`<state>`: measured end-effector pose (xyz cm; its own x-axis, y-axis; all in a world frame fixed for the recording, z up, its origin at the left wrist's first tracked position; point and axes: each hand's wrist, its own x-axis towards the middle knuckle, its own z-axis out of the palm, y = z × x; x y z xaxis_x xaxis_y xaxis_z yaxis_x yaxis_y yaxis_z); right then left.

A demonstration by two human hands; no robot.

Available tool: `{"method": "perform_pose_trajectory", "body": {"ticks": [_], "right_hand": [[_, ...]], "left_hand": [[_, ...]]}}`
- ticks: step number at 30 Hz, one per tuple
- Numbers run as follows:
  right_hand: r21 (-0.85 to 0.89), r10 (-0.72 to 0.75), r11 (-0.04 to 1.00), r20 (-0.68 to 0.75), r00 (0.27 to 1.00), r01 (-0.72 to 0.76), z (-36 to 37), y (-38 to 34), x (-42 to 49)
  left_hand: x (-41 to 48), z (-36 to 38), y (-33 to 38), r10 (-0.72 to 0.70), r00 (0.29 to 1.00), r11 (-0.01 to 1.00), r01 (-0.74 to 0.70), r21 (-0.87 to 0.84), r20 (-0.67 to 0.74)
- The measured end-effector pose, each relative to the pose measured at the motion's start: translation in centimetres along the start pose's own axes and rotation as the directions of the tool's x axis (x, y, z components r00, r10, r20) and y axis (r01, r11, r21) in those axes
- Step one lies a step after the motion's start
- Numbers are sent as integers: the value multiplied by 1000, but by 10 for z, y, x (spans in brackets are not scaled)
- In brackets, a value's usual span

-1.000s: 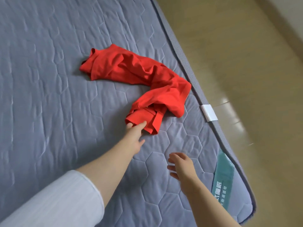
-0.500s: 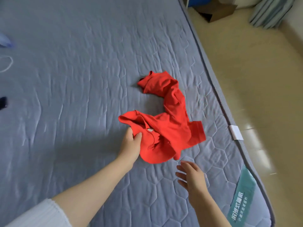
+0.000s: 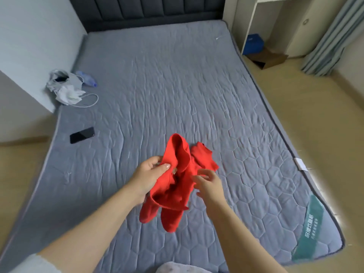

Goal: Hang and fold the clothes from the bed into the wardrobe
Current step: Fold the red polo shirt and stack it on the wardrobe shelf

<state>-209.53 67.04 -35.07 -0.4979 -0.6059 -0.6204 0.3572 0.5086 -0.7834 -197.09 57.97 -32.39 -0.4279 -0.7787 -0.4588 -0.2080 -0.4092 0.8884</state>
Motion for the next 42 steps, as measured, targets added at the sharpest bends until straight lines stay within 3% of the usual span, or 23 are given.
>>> {"method": "perform_pose_trajectory", "body": {"ticks": [4, 9, 14, 19, 24, 27, 29, 32, 34, 37, 40, 42], "right_hand": [[-96, -176, 978, 85, 981, 184, 29, -20, -32], [-390, -262, 859, 222, 939, 332, 37, -43, -42], [-372, -348, 844, 170, 922, 387, 35, -71, -43], [-308, -434, 827, 182, 882, 470, 43, -84, -44], [-158, -492, 836, 209, 845, 526, 46, -103, -52], [-87, -539, 819, 218, 813, 567, 39, -117, -55], [-41, -558, 816, 199, 805, 576, 33, -123, -56], [-25, -557, 822, 173, 812, 569, 22, -127, -56], [-74, -547, 825, 150, 824, 561, 14, -126, -53], [-83, -505, 849, 166, 847, 522, 5, -121, -50], [-79, -436, 881, 243, 866, 466, 5, -115, -50], [-112, -370, 896, 345, 863, 429, 10, -113, -52]], "left_hand": [[-32, -31, 32, 15, 971, 972, -70, 224, 238], [-45, -44, 63, 112, 950, 879, -232, 416, 291], [-45, -53, 77, 272, 959, 821, -276, 500, 82], [-40, -54, 75, 350, 937, 640, -244, 729, 6], [-34, -55, 57, 209, 977, 739, -134, 660, -35], [-31, -50, 45, 78, 997, 704, -47, 708, -11], [-27, -48, 40, 68, 993, 718, 21, 696, -100], [-17, -49, 43, 71, 971, 658, 125, 743, -226], [-11, -48, 50, 84, 952, 740, 138, 658, -295], [-11, -42, 69, 23, 906, 983, 56, 173, -423], [-19, -35, 100, -68, 940, 968, -19, -250, -336], [-29, -32, 118, -52, 975, 929, -33, -369, -218]]}}
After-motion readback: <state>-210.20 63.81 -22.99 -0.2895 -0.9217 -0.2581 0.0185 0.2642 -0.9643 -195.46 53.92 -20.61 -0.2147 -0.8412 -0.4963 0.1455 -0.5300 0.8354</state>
